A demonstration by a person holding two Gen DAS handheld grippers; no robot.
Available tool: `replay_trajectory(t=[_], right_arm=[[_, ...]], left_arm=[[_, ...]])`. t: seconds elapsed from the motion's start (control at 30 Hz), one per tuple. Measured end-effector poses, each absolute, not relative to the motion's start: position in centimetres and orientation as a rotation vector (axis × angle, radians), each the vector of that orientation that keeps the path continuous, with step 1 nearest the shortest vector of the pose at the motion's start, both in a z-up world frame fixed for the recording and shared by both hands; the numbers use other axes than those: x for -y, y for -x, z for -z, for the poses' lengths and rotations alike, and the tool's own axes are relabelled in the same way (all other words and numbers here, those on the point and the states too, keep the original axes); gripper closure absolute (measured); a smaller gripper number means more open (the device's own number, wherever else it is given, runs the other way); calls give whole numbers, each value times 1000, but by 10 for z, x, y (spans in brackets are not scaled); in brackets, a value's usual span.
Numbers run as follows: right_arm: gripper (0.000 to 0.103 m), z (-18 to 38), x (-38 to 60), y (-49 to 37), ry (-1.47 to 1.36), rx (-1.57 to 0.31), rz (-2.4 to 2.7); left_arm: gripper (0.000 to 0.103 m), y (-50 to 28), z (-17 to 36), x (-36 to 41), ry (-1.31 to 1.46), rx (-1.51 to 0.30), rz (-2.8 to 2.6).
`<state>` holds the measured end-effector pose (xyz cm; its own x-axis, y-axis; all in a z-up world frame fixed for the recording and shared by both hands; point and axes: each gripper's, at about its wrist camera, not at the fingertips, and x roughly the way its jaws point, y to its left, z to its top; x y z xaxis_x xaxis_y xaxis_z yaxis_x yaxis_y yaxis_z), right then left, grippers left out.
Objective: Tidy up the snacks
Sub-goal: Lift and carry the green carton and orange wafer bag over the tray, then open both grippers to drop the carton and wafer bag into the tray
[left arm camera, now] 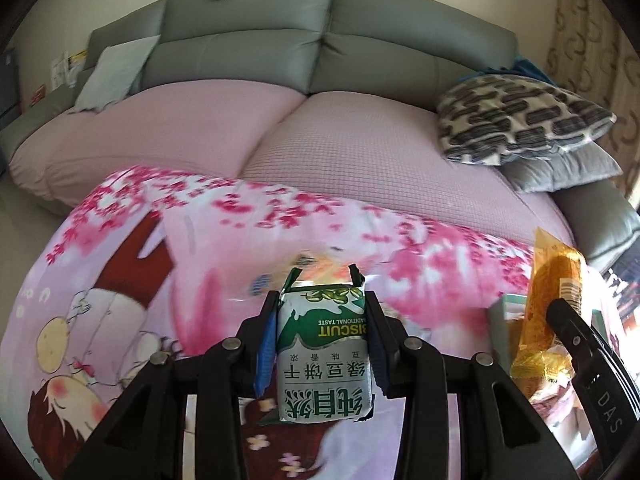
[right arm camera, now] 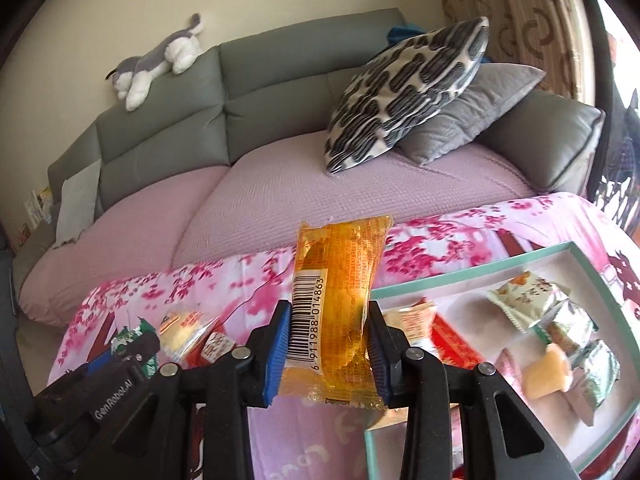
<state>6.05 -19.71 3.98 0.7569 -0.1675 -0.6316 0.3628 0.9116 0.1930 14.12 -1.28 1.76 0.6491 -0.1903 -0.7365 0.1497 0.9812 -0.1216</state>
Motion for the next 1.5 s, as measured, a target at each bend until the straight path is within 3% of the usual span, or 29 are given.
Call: replay_trajectory(t=[0.53,1.1,1.17,1.23,1.37,1.5], right_arm=[[64,-31,326,-1,-470,-622,722],[63,3,369,17,-619,-675,852],[57,3,370,17,-621,-675,853],[42,3,370,17,-633,-672,843],[36,-2,365,16,-625,-663,825],[20,-11,358,14,-603,-640,794]], left_arm=[[62,-115,-23,191,-150,-853,601],[62,-106,2,242,-232,-913,682],[61,-106,1,239,-227,-909,674],[58,-107,-1,234,-213,-910,662],[41,-111,-8,220,-179,-898,628],[29,-115,-15,202,-150,-884,588]])
